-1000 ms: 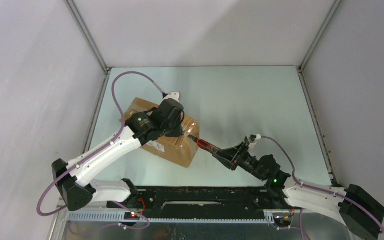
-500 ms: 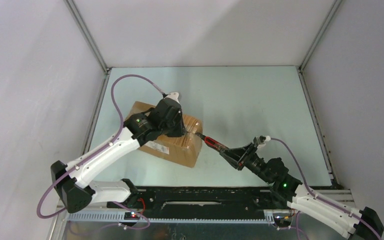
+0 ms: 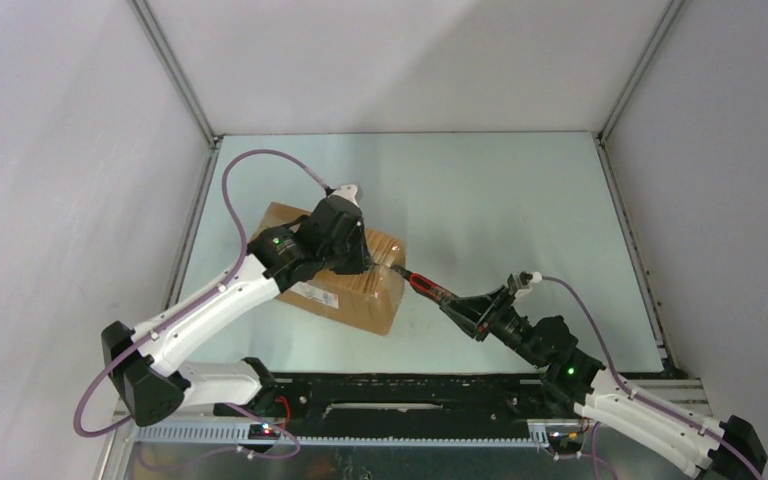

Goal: Unpack the express box
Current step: Cut the express box at the center of the board.

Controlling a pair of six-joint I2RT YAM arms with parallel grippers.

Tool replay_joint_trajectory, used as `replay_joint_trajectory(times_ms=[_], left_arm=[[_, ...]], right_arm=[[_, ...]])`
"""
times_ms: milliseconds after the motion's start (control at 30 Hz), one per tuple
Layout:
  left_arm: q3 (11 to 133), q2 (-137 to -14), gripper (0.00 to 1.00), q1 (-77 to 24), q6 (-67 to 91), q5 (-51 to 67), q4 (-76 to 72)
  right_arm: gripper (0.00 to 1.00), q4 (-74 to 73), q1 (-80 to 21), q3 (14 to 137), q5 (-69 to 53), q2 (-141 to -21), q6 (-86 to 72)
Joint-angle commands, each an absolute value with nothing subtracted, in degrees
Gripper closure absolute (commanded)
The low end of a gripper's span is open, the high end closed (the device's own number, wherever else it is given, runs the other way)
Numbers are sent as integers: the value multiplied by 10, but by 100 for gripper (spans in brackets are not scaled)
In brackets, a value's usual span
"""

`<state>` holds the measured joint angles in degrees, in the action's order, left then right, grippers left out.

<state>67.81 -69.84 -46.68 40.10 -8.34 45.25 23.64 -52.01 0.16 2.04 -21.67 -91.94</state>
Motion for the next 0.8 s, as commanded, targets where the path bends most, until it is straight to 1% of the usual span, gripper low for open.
replay_joint_trajectory(times_ms=[0, 567, 767], left_arm=[[649, -713, 88, -467, 408, -45, 483], [644, -708, 88, -465, 407, -45, 484], [643, -710, 89, -465, 408, -39, 482]], right_arm=[[100, 210, -517, 15, 45, -195, -916], [100, 205, -517, 16, 48, -189, -916], [100, 228, -516, 16, 46, -219, -916]])
